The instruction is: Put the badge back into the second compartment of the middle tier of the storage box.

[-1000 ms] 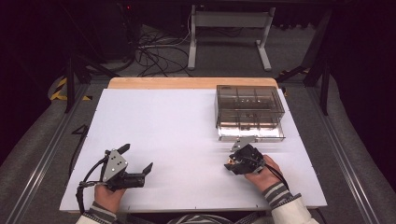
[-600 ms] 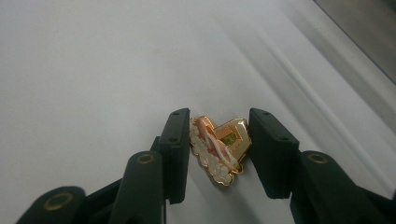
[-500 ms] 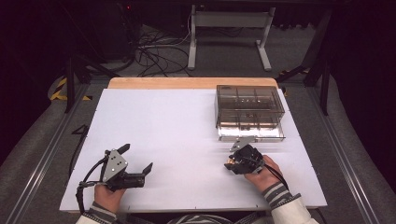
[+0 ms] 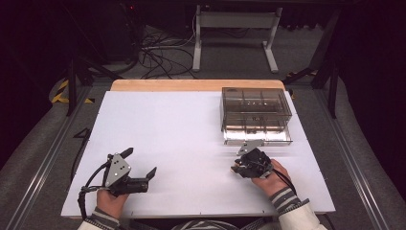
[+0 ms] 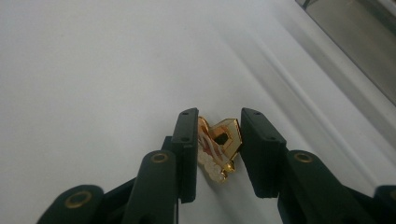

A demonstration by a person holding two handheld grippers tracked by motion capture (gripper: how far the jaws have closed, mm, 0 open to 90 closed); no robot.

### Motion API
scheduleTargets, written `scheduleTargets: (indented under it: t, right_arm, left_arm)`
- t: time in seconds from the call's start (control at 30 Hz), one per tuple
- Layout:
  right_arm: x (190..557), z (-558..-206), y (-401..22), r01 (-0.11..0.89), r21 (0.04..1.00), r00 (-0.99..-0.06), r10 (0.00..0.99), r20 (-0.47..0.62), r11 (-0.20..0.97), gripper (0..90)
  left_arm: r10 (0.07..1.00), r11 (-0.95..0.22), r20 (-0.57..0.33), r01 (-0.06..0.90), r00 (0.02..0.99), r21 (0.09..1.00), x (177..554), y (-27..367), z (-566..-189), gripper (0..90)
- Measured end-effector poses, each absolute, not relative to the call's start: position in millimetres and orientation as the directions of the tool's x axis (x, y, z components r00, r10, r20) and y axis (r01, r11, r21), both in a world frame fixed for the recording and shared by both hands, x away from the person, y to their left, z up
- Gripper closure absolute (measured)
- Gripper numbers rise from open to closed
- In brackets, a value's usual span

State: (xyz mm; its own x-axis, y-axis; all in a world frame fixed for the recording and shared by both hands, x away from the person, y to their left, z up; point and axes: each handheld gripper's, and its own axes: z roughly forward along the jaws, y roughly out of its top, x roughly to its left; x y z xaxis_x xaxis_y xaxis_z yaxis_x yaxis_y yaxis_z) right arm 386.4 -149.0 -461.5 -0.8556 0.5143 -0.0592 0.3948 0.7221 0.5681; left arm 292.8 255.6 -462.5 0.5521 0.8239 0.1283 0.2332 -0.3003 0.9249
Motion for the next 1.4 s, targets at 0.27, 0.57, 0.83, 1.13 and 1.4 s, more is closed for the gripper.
scheduleTargets:
  t: [0.27, 0.57, 0.83, 1.13, 1.4]
  right_arm:
    - [384, -457, -151, 0.39, 0.572, -0.857, 0.512, -0.061, 0.722, 76.5]
    - [380, -451, -151, 0.385, 0.572, -0.863, 0.503, -0.056, 0.725, 83.5]
    - [378, -448, -151, 0.379, 0.573, -0.869, 0.492, -0.049, 0.726, 86.1]
    - [377, -446, -150, 0.375, 0.573, -0.882, 0.471, -0.023, 0.729, 88.3]
    - [377, -445, -150, 0.376, 0.577, -0.882, 0.471, -0.017, 0.725, 88.4]
  left_arm:
    - [0.824, -0.301, 0.129, 0.233, 0.551, 0.925, 293, 256, -462, 2.6]
    - [0.824, -0.3, 0.128, 0.233, 0.551, 0.925, 292, 256, -462, 2.6]
    - [0.824, -0.301, 0.13, 0.232, 0.551, 0.925, 293, 256, -462, 2.6]
    - [0.825, -0.3, 0.129, 0.233, 0.55, 0.925, 292, 255, -462, 2.6]
    - [0.825, -0.299, 0.128, 0.234, 0.55, 0.925, 293, 255, -462, 2.6]
